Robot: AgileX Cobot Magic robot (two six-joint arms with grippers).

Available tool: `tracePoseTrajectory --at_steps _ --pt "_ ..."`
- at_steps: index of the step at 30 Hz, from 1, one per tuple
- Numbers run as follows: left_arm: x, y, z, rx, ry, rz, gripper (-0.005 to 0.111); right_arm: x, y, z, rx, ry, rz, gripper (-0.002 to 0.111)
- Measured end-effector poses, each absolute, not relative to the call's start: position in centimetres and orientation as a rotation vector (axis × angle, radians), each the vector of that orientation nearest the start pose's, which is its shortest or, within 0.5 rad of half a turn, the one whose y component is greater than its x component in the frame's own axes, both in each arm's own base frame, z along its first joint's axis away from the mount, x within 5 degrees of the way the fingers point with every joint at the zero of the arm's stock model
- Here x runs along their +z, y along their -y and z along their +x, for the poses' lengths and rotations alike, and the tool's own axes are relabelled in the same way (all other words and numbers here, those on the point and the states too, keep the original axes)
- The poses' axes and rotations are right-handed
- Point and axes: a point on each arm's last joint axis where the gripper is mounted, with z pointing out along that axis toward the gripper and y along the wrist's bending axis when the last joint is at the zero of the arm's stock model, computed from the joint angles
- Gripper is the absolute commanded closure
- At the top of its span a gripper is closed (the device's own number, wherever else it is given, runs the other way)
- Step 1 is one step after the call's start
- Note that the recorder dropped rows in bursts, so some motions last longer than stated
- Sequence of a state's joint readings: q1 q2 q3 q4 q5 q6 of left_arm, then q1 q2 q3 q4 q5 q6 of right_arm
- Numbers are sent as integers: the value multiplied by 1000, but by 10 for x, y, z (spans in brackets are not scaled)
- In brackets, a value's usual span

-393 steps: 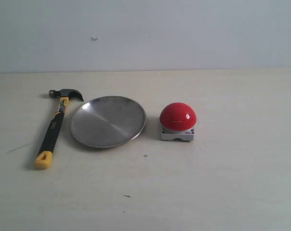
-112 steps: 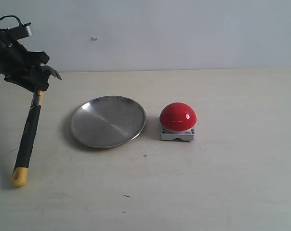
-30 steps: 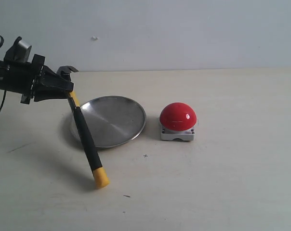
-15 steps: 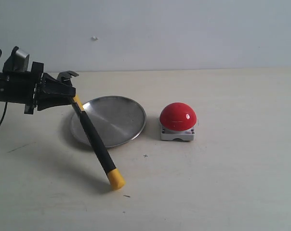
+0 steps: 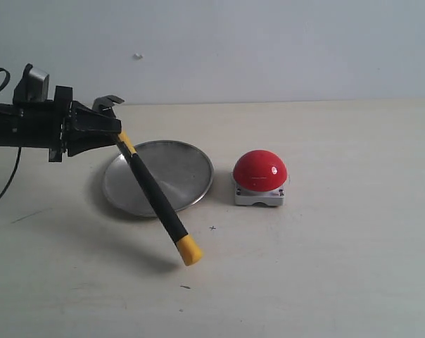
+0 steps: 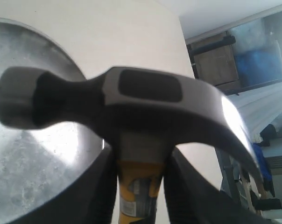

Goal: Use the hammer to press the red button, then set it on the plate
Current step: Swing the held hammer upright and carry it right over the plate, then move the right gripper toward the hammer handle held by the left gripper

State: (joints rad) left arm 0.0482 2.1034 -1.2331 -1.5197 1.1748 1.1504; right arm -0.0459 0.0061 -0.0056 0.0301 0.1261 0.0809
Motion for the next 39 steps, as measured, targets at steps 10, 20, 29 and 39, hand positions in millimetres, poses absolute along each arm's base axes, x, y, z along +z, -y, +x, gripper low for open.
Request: tracePoseTrajectory --at_steps 10,20,29,39 --pt "165 85 395 -1571 -2197 144 107 203 2 57 53 -1606 123 108" --pt "167 103 393 -1596 -2173 178 107 216 3 56 129 -1461 185 108" --pt "167 103 393 -1593 -2170 184 107 245 8 48 333 -1094 341 108" --pt "167 103 393 -1586 -2165 196 107 278 8 65 242 -1267 314 108"
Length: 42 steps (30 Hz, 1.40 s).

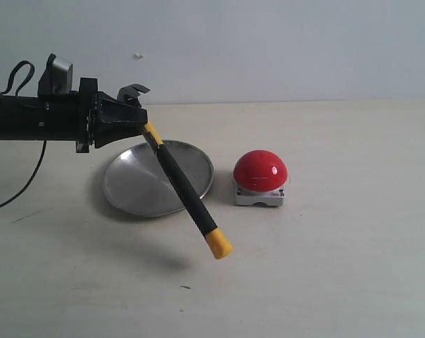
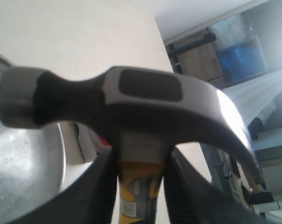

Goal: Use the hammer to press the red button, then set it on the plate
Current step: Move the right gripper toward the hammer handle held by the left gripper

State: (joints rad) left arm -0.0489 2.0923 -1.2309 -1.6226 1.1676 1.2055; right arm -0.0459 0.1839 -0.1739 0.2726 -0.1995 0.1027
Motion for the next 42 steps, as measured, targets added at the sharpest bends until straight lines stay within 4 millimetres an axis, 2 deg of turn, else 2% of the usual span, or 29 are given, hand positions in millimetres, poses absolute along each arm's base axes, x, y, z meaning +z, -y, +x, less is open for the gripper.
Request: tracePoseTrajectory --at_steps 2,5,11,14,17,20,23,27,36,39,42 --pt "167 103 393 -1585 -2164 198 107 293 6 79 195 -1377 271 108" --pt "167 103 393 -1585 -2164 198 107 312 3 123 122 -1695 165 108" --pt "168 103 394 -1590 -2154 184 107 318 0 195 75 -2250 -29 103" --pt "168 103 394 -1593 -2150 178 107 301 -2 232 123 -2499 -93 102" --pt "169 103 394 -1593 -2148 176 107 282 -9 257 270 -2624 -103 102" --pt "169 103 394 -1593 -2148 176 107 257 -18 278 447 -2707 -125 103" --pt "169 103 394 -1593 -2148 176 107 233 -28 291 623 -2755 -285 103" --pt "169 103 394 -1593 -2148 176 107 214 -39 304 823 -2711 -377 103" --pt "168 105 393 -1585 -2146 203 107 222 -52 326 1064 -2519 -300 102" --pt "168 105 393 -1584 -2145 208 107 223 -59 326 1150 -2475 -347 92" --pt "168 105 393 -1578 -2140 219 107 224 -73 325 1153 -2464 -439 83"
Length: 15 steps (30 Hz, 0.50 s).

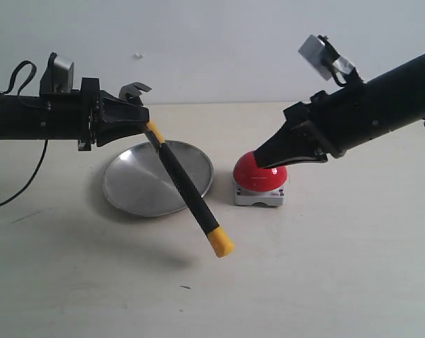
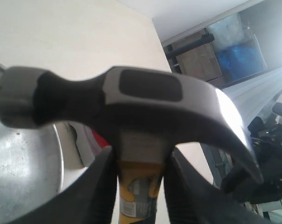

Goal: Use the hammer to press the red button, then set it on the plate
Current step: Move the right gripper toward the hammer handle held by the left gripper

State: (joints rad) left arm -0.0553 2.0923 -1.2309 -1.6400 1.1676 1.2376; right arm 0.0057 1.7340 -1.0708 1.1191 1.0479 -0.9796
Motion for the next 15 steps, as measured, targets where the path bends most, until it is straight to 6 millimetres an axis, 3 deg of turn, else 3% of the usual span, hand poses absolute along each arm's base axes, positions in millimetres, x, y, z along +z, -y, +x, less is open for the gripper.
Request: tracePoseTrajectory --at_steps 5,8,11,15 --pt "168 106 392 -1573 -2146 236 107 224 -101 321 1145 -2421 -607 82" --pt "167 106 392 -1571 -2151 243 107 223 -106 323 1192 -2402 -576 81" --pt "167 106 392 -1570 -2152 245 107 219 -108 325 1179 -2422 -550 72" --pt "167 106 392 -1570 -2152 245 107 208 -119 324 951 -2487 -654 57"
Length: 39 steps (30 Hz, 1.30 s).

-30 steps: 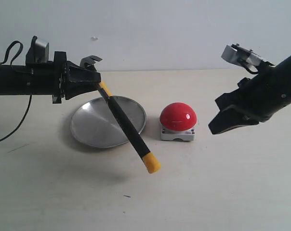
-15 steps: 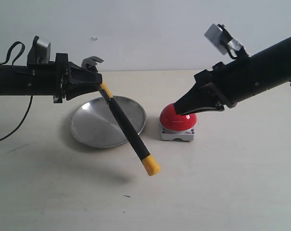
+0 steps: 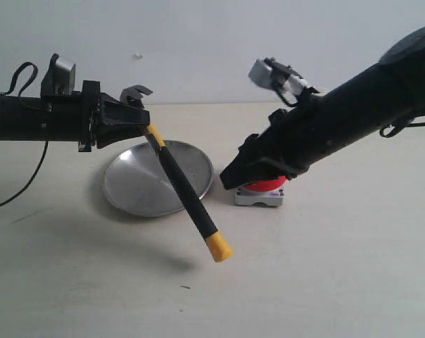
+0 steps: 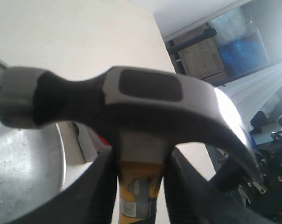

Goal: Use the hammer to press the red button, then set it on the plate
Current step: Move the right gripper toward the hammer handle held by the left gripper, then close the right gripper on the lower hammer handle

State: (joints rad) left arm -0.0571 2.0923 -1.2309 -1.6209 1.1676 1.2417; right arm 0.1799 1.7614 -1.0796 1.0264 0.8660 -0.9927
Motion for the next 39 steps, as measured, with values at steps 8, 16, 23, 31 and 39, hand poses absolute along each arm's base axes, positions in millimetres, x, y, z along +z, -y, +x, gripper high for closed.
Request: tracePoseTrajectory --at_steps 8,16,23,31,39 --pt "167 106 392 -1569 -2152 247 107 199 -158 320 600 -2461 -784 51" --pt "168 106 392 -1572 -2146 239 107 191 -183 313 557 -2474 -761 48" --pt "168 106 392 -1572 -2146 239 107 177 -191 320 552 -2504 -744 47" --pt "169 106 393 -1578 -2135 223 107 164 -192 324 543 -2534 -730 47" --pt "169 106 393 -1578 -2135 223 107 156 -196 332 543 -2545 -729 47"
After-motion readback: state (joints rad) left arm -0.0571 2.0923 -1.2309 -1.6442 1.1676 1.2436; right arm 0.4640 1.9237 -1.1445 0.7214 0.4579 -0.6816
